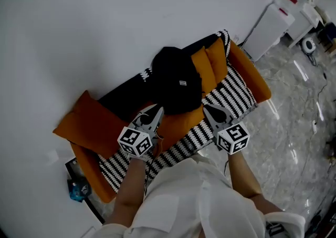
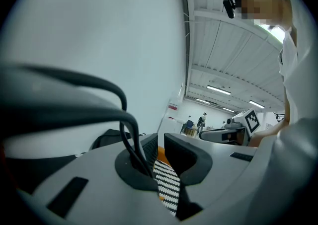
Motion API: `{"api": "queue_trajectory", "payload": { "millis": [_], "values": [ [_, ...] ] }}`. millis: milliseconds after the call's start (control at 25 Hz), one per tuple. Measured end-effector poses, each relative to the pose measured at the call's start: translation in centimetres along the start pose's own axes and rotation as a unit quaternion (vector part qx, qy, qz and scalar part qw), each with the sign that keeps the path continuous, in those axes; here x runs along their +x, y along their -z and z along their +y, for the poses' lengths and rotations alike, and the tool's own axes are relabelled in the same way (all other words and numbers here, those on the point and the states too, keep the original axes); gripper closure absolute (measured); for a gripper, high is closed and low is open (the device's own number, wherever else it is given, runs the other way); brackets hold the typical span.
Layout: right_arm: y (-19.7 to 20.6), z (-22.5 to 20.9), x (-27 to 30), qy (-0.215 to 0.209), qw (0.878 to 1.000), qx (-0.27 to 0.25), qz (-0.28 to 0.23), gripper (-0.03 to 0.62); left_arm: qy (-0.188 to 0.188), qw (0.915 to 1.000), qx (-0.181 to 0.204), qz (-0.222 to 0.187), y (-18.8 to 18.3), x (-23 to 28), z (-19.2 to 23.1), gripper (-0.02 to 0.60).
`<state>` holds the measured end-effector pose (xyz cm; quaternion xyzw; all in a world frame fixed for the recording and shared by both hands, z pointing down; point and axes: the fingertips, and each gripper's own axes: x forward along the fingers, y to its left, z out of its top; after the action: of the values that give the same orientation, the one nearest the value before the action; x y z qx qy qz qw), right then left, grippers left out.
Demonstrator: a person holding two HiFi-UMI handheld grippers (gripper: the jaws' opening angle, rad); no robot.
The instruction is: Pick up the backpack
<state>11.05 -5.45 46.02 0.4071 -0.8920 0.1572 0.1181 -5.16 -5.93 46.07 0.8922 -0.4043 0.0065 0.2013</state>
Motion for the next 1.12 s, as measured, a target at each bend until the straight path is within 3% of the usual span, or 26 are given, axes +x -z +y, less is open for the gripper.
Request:
{"api": "queue_trajectory", "payload": {
  "millis": [600, 1120],
  "values": [
    [-1.2, -8.0, 9.0, -0.058, 0.998, -0.019, 0.031, 0.545, -0.076, 0.9967, -0.028, -0.001, -1.3, 7.6, 5.1, 0.523],
    [1.5, -13.4, 16.8, -0.064, 0.995, -0.014, 0.076, 0.482, -0.103, 0.9924, -0.061, 0.032, 0.9, 11.5, 8.7, 0.523]
  ]
}}
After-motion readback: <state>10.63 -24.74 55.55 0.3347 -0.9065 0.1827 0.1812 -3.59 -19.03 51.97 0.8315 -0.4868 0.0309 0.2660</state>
